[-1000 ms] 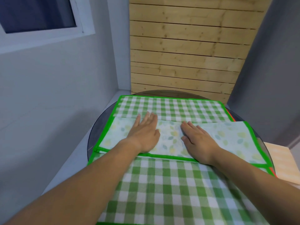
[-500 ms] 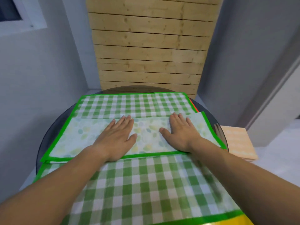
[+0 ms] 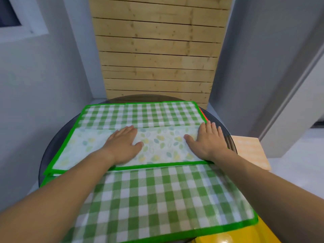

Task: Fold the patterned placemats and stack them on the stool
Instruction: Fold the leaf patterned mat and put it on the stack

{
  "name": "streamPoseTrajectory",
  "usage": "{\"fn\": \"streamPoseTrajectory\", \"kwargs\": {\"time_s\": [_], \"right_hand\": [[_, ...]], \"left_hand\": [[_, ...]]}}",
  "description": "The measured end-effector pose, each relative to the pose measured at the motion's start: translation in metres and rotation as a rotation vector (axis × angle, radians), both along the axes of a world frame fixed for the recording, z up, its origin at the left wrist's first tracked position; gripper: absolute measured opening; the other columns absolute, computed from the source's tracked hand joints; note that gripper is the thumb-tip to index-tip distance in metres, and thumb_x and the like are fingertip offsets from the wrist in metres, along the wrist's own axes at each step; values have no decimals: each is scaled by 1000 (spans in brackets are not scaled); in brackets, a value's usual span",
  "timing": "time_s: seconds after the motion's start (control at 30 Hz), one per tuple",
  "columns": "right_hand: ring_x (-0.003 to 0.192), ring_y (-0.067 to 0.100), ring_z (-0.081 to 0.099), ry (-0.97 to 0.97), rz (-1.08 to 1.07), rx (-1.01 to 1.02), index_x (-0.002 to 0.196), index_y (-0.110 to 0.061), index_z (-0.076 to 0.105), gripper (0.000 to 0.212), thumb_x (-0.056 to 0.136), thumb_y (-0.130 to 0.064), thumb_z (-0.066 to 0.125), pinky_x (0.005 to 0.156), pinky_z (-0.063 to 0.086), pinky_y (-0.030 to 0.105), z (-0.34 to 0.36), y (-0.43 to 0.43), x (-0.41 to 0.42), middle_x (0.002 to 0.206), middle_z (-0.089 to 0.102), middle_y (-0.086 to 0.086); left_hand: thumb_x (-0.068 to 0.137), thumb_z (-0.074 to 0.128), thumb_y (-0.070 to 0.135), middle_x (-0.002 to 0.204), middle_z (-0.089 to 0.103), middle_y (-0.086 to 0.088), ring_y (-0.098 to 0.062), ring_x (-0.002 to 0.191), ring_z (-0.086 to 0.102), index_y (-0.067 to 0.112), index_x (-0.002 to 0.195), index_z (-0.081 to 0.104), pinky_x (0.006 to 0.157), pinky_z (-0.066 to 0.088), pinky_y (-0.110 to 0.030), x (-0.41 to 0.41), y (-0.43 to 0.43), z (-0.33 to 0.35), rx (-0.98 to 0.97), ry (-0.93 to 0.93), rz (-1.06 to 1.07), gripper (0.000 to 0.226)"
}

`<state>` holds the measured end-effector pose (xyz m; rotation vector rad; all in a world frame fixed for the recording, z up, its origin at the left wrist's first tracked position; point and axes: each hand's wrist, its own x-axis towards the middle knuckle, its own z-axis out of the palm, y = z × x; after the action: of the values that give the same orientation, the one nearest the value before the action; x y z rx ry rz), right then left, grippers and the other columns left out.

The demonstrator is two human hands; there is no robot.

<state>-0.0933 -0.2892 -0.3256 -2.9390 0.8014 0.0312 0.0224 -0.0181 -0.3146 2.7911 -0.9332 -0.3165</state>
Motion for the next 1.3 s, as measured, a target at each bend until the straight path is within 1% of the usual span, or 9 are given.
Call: {"fn": "streamPoseTrajectory", "kwargs": {"time_s": [0.2,0.27,0.33,0.47,0.67,0.83,0.93,1.13,1.3], "right_hand": [[151,28,11,-179,185,71,152,-6,28,73,99,-55,36,122,9,39,31,22,-19,160,27,11],[146,28,24,-202,253,139,145,-7,41,61,100,-48,42,118,16,33,41,41,-26,152,41,10],[144,24,28,-212,333,168,145,-11,43,58,100,-47,45,116,19,32,44,55,-30,150,44,5],[127,19,44,-252,462,208,133,-17,54,46,98,-46,50,110,33,35,43,69,-38,130,55,-2],[125,14,47,-176,612,350,130,-21,57,46,95,-52,51,109,36,33,40,97,-57,134,57,-2],[129,10,43,-133,666,350,134,-22,56,46,99,-50,47,108,33,26,39,103,-72,139,54,-5],[136,6,39,-111,668,326,138,-25,54,51,98,-54,43,112,28,22,36,96,-77,148,48,-7],[147,4,20,-50,719,245,147,-25,45,58,99,-55,42,119,13,22,32,92,-87,160,30,-7],[149,10,18,-23,703,248,146,-26,47,59,96,-58,46,122,14,32,34,94,-87,161,28,-5]], "left_hand": [[93,60,43,139,51,1,-24,130,45,29,141,47,108,37,-41,17,0,26,-71,-34,110,52],[89,66,41,116,60,3,-20,107,58,25,117,62,92,49,-38,20,-1,31,-83,61,114,31],[88,69,33,81,52,1,-18,71,51,18,80,54,65,43,-34,21,-1,37,-121,120,85,23],[85,75,33,70,40,-2,-19,62,39,18,69,43,60,31,-30,20,11,60,-154,166,116,38],[91,71,36,73,49,0,-15,62,47,13,78,52,50,32,-27,2,19,70,-254,264,368,32],[95,67,29,117,68,-13,-32,104,67,1,123,59,93,55,-44,-22,20,44,-543,613,596,41],[94,69,22,121,68,-13,-32,105,68,2,131,57,94,56,-48,-39,23,35,-595,711,595,43],[86,70,43,109,54,2,-20,96,57,20,132,33,76,51,-36,-79,48,46,-19,57,251,63],[89,61,54,141,38,2,-21,133,38,29,145,37,106,40,-38,-103,59,46,31,17,-42,66]]}}
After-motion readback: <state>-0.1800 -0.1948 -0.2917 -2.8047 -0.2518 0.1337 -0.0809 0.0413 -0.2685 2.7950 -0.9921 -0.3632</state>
